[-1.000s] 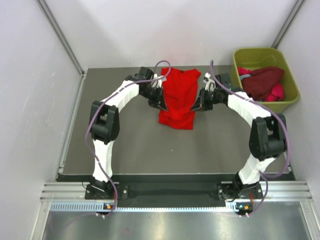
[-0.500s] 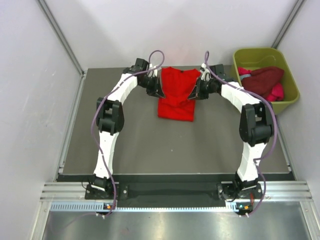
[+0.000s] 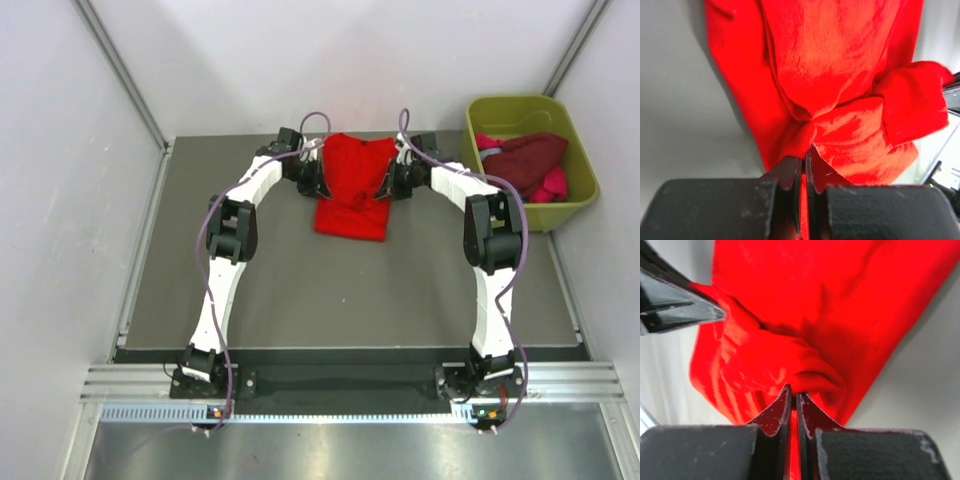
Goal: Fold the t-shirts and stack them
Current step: Fold the tshirt
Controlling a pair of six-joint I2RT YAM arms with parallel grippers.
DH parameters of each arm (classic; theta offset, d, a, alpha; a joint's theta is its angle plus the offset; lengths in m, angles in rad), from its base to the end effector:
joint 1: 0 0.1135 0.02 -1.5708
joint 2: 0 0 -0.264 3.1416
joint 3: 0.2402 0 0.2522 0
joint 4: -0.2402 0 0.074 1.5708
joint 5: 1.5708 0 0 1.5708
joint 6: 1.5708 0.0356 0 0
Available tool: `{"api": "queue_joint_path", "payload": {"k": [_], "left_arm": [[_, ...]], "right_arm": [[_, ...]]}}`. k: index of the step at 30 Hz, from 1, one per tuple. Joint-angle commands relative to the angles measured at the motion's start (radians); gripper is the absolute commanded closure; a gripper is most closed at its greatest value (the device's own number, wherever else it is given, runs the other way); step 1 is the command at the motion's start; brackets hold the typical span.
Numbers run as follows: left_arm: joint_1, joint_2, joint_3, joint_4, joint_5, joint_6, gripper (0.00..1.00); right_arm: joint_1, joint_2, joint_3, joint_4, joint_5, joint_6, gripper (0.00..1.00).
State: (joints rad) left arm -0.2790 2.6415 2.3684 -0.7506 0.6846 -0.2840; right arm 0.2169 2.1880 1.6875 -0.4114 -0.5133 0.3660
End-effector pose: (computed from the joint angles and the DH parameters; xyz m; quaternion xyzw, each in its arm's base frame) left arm 0.5289 -0.1749 0.1450 0.0884 0.9072 -0.3812 0.1547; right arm 0.4658 0.1205 0.1809 -0.0137 0.9188 0.3200 0.2307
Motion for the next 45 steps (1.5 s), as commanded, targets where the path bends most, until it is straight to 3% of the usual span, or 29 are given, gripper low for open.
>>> {"api": "queue_joint_path", "payload": {"k": [1,4,7,9,10,11,12,15,16,20,24,32,37,45], "left_arm": [[0.021,-0.012,0.071,0.114,-0.043,0.0,0.97],[0.023,-0.012,0.074,0.117,-0.034,0.002,0.96],[0.023,-0.02,0.071,0.132,0.004,-0.006,0.87],[0.021,-0.028,0.071,0.152,0.026,-0.017,0.56],[0.018,-0.031,0.071,0.155,0.024,-0.023,0.35],[0.021,-0.038,0.074,0.157,0.024,-0.027,0.31],[0.021,-0.061,0.074,0.154,0.03,-0.026,0.3],[0.021,-0.153,0.051,0.114,0.033,-0.002,0.3],[0.021,-0.182,0.034,0.105,0.027,0.012,0.3],[0.029,-0.356,-0.229,0.126,0.006,0.049,0.3],[0.031,-0.46,-0.325,0.056,-0.014,0.121,0.33],[0.027,-0.411,-0.379,-0.095,0.142,0.129,0.4],[0.021,-0.397,-0.483,-0.056,0.147,0.128,0.44],[0.006,-0.33,-0.485,-0.015,0.142,0.095,0.45]], "right_arm": [[-0.019,0.003,0.077,0.04,0.029,-0.032,1.0],[-0.021,0.0,0.074,0.04,0.039,-0.036,1.0],[-0.021,-0.008,0.061,0.051,0.045,-0.041,1.0],[-0.019,-0.016,0.064,0.052,0.052,-0.051,0.99],[-0.016,-0.017,0.066,0.052,0.061,-0.058,0.94],[-0.017,-0.02,0.07,0.052,0.073,-0.062,0.85],[-0.017,-0.036,0.08,0.051,0.093,-0.065,0.65],[-0.01,-0.086,0.106,0.033,0.126,-0.113,0.49],[-0.007,-0.103,0.104,0.029,0.133,-0.122,0.47],[-0.004,-0.172,0.075,0.019,0.106,-0.127,0.46],[0.024,-0.189,0.032,0.017,0.059,-0.114,0.46],[0.113,-0.107,0.012,0.046,-0.037,-0.052,0.46],[0.144,-0.047,0.023,0.06,-0.05,-0.021,0.46],[0.147,-0.005,0.031,0.065,-0.044,-0.013,0.46]]}}
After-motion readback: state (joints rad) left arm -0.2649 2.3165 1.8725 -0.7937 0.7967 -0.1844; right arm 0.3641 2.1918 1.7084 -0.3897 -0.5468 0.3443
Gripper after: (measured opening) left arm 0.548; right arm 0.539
